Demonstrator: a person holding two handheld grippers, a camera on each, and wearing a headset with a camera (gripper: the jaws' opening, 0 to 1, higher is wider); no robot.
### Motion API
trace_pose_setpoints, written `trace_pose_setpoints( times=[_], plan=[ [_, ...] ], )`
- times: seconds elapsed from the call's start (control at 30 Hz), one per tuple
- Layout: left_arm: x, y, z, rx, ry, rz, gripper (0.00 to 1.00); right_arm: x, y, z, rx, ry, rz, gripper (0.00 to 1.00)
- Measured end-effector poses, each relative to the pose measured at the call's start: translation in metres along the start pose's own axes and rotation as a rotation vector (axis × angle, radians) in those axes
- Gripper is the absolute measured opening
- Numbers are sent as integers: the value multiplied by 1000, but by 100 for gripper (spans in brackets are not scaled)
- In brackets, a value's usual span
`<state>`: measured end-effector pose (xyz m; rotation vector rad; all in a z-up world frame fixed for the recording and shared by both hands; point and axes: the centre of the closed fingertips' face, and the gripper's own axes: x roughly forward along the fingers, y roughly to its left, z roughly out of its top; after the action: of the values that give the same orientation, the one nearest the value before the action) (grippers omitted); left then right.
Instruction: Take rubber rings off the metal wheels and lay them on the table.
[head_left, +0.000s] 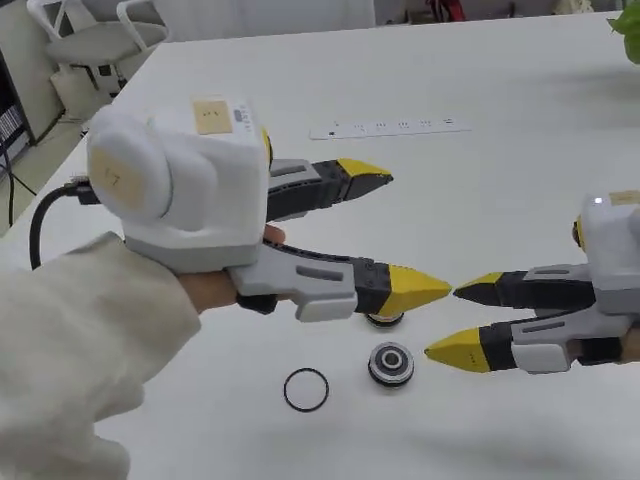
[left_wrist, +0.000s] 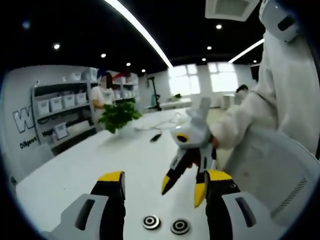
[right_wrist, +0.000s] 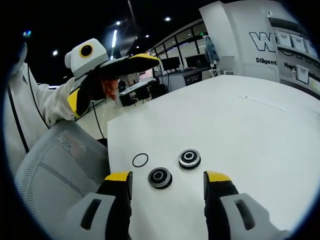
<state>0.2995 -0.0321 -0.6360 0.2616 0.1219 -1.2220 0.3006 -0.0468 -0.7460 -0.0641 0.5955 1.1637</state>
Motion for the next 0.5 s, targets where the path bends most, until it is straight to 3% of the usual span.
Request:
trace_pose_setpoints(
  times=[0.27, 0.5],
  plan=[
    [4, 1, -29, -30, 33, -2, 60, 10, 6, -6, -7, 20, 16, 49],
    [4, -5, -63, -43, 102, -22, 54, 18, 12, -17, -20, 56, 38, 47]
  ],
)
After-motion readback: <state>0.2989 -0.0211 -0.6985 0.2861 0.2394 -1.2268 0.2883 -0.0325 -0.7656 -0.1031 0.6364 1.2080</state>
